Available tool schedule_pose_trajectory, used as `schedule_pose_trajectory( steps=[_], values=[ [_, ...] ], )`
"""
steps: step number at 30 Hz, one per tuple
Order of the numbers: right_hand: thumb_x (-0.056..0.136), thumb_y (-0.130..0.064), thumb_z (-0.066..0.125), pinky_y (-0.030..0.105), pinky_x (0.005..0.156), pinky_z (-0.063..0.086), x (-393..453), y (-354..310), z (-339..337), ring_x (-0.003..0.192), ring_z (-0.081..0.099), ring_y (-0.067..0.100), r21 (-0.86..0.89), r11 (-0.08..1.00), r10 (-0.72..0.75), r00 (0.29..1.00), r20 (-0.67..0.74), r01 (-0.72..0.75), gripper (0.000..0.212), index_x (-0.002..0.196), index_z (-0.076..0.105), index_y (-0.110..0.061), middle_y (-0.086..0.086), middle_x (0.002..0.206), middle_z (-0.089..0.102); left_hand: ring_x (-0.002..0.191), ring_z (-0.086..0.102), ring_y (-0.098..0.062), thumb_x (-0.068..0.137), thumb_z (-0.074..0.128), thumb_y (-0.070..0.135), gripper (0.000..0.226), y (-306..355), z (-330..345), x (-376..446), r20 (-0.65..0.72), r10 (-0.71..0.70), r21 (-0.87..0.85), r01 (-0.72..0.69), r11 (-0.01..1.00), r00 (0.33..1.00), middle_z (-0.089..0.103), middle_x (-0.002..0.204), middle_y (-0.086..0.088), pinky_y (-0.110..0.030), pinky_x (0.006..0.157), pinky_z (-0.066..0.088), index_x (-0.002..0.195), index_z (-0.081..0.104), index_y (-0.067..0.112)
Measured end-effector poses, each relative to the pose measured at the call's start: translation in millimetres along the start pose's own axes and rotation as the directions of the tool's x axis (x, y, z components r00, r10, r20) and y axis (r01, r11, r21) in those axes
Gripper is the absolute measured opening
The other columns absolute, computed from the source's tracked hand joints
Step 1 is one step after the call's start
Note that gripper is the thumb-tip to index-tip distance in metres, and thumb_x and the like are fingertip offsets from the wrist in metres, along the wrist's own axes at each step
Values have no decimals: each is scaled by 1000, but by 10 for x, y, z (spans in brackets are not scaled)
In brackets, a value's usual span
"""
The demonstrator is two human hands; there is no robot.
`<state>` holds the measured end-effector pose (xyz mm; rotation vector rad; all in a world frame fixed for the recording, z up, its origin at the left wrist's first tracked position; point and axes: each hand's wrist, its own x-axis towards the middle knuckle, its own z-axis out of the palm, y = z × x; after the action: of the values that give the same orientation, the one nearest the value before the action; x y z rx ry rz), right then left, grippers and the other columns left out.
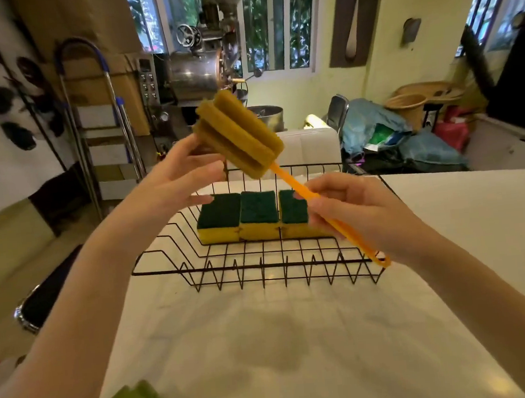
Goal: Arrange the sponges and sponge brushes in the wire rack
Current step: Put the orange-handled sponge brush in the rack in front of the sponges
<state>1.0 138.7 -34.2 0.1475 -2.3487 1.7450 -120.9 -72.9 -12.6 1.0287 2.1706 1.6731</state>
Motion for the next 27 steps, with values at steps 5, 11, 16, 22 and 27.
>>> schedule_pose_trajectory(
  steps=[5, 11, 16, 22, 27],
  values=[
    [90, -14, 50, 25, 69, 57, 305, 6, 143, 75, 68, 7, 361, 932, 30, 986, -164, 32, 15, 94, 61, -24, -5, 76, 74, 106, 59, -10, 45, 70, 67, 72, -41, 153, 27, 111, -114, -87, 124, 988, 987, 58, 108, 19, -23, 84, 49, 109, 49, 42],
    [88, -10, 52, 36, 77, 59, 404, 91, 211, 87, 71, 22, 508, 860, 27, 988, -152, 55, 9, 94, 56, -16, 6, 83, 75, 90, 67, -3, 70, 65, 21, 42, -66, 247, 82, 170, -45, 23, 42, 999, 984, 72, 97, 11, -10, 68, 50, 111, 59, 28],
    [84, -7, 57, 32, 76, 59, 426, 197, 245, 87, 72, 22, 473, 880, 70, 977, -200, 34, 12, 91, 58, -16, 5, 83, 76, 81, 70, -6, 77, 65, 6, 26, -148, 242, 142, 142, -7, 139, -13, 990, 990, 74, 87, 12, -12, 66, 52, 97, 69, 22],
    [86, -18, 58, 32, 82, 58, 427, 206, 312, 86, 71, 18, 81, 992, 108, 971, -213, -93, 23, 108, 59, -13, 6, 88, 74, 73, 66, 4, 78, 65, 9, 26, -236, 224, 168, 172, -28, 351, -35, 936, 985, 69, 80, 14, -7, 64, 50, 102, 68, 19],
    [83, -24, 60, 19, 80, 56, 295, -47, -59, 83, 69, 1, -372, 928, 55, 998, 44, -35, 13, 92, 66, -31, -8, 89, 73, 71, 59, 15, 81, 63, 12, 26, -363, 116, 214, 155, -90, 577, -16, 817, 984, 59, 76, 24, 1, 60, 44, 104, 66, 24]
  ],
)
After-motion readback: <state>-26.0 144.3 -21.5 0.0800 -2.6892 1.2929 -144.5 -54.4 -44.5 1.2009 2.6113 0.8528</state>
